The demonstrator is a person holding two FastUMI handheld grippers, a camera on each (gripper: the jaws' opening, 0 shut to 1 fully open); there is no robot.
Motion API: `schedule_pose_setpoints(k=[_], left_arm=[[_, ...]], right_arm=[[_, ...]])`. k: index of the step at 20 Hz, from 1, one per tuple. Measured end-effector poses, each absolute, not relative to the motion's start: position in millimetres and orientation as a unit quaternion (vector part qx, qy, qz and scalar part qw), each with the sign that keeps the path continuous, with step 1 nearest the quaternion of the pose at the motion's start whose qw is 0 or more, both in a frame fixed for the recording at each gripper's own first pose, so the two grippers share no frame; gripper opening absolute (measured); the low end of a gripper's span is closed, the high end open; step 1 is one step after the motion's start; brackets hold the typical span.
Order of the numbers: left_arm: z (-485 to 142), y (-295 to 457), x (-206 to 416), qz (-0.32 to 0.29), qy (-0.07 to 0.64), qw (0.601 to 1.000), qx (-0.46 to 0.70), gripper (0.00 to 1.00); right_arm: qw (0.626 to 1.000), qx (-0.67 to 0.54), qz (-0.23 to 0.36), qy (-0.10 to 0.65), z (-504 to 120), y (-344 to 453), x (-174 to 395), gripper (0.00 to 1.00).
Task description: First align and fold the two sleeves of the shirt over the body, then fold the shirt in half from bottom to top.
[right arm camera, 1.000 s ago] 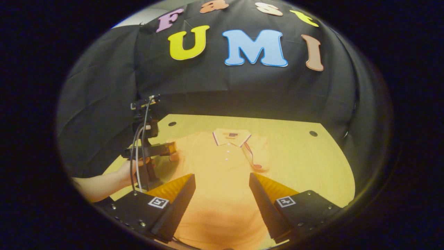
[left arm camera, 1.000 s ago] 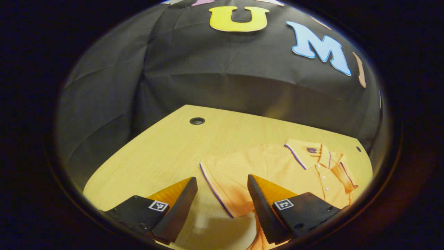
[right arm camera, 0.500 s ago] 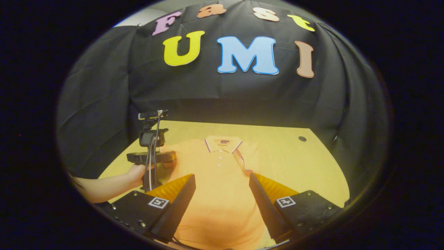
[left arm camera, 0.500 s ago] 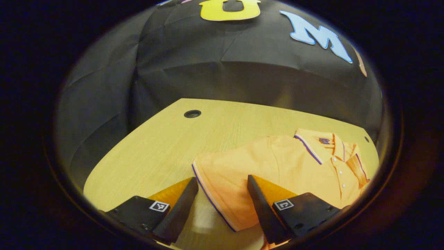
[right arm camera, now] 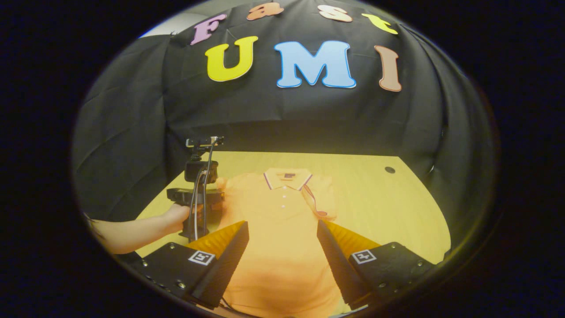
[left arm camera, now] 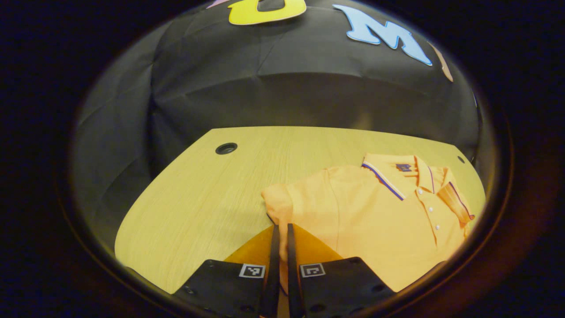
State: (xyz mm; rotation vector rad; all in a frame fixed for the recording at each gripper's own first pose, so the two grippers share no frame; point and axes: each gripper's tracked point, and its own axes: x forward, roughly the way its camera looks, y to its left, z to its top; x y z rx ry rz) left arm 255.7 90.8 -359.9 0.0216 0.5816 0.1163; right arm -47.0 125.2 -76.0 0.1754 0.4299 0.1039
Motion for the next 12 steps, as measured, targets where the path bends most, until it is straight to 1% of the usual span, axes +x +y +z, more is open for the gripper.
schedule_pose_setpoints(k=[1,2,5,8,11,12], left_arm=[[-360,85,256,0.054,0.289,0.956,0.017,0.09],[-357,84,257,0.054,0.287,0.956,0.024,0.08],[-333,71,261,0.051,0.261,0.963,0.036,0.07],[-311,42,264,0.026,0.242,0.968,0.06,0.08],[-309,13,266,0.006,0.244,0.967,0.08,0.09],[-311,5,267,0.0,0.246,0.965,0.089,0.08]], right_arm=[[0.972,0.089,0.048,0.212,-76,121,-47,0.96],[0.972,0.093,0.043,0.212,-76,115,-48,0.96],[0.971,0.103,0.031,0.212,-81,101,-48,0.96],[0.97,0.113,0.024,0.215,-88,89,-47,0.96],[0.969,0.119,0.024,0.215,-93,81,-47,0.96],[0.969,0.119,0.024,0.215,-95,77,-48,0.96]])
